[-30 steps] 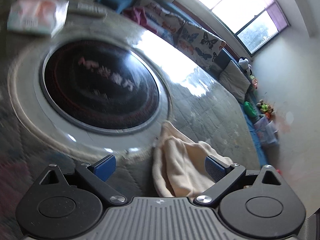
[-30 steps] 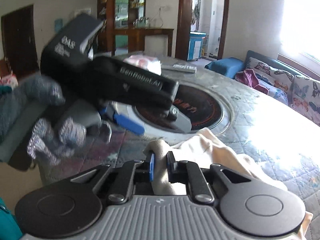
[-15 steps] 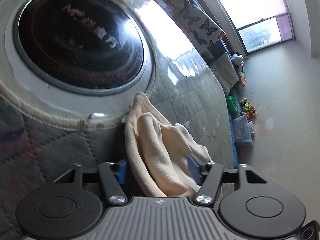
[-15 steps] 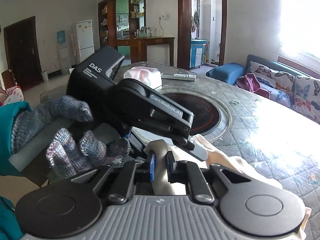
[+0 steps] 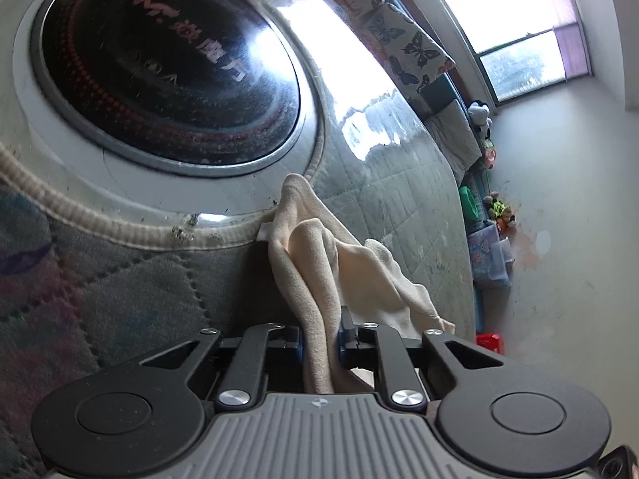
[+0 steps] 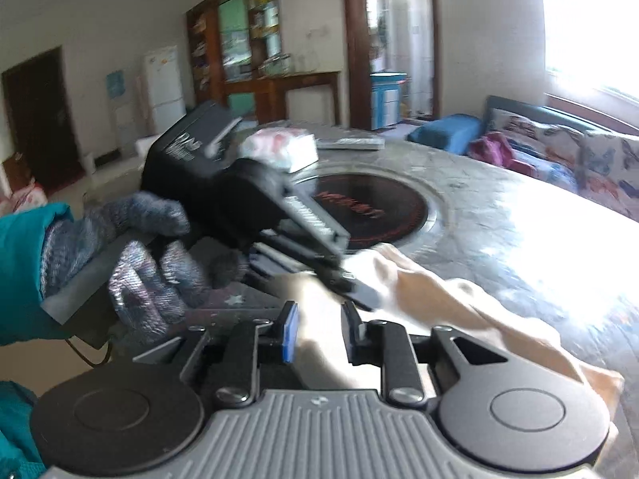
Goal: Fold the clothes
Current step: 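Carry the folded shirt with both grippers across the mattress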
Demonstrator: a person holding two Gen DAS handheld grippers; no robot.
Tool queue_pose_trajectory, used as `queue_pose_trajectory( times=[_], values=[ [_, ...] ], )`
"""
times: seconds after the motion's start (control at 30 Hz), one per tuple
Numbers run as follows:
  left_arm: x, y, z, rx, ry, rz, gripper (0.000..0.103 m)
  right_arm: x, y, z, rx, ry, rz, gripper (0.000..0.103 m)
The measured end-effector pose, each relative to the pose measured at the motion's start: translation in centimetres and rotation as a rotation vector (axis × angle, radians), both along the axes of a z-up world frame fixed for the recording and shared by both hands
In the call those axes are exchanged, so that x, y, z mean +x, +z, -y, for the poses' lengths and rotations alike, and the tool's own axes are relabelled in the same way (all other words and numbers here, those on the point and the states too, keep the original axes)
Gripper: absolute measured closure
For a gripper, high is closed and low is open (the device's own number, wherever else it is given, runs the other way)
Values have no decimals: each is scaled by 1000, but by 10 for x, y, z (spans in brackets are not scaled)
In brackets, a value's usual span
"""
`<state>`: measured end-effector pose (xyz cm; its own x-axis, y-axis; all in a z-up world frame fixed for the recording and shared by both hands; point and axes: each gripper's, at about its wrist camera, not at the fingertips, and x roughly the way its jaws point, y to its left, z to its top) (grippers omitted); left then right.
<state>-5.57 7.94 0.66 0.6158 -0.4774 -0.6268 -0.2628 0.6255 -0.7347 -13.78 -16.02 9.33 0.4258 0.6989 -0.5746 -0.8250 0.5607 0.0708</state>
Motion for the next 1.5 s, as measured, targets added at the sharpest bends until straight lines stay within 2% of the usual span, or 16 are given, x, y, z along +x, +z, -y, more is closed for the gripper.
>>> queue_pose_trajectory(
  times=[0.07,0.37,0.5,0.57,0.63,0.67,0.93,0.97,1.0,1.07,1.23,1.3,1.5],
  values=[
    [-2,1,1,16,-6,9,87,2,0,13,-1,-56,5,81],
    [-2,7,11,90,-35,38,87,46,-29,109,-5,-499,-79,78],
    [2,8,12,100,-39,40,87,63,-47,139,46,-575,-144,76],
    [2,9,13,103,-40,39,87,63,-49,145,81,-618,-115,74],
    [2,9,13,106,-40,38,87,65,-48,151,111,-640,-108,68],
    [3,9,14,109,-43,39,87,66,-49,154,114,-650,-114,60],
    [4,9,15,117,-49,45,86,75,-61,162,138,-598,-176,59],
    [4,10,16,122,-51,48,86,74,-61,158,128,-588,-169,60],
    [4,10,16,127,-53,51,87,72,-60,155,117,-576,-162,73],
    [6,11,19,147,-60,57,87,71,-59,151,144,-578,-188,93],
    [12,27,31,204,-107,103,88,58,-46,155,159,-600,-127,94],
    [18,35,39,218,-136,128,88,51,-31,162,171,-611,-86,94],
    [43,53,84,244,-223,204,89,47,2,191,141,-683,25,94]
  ],
)
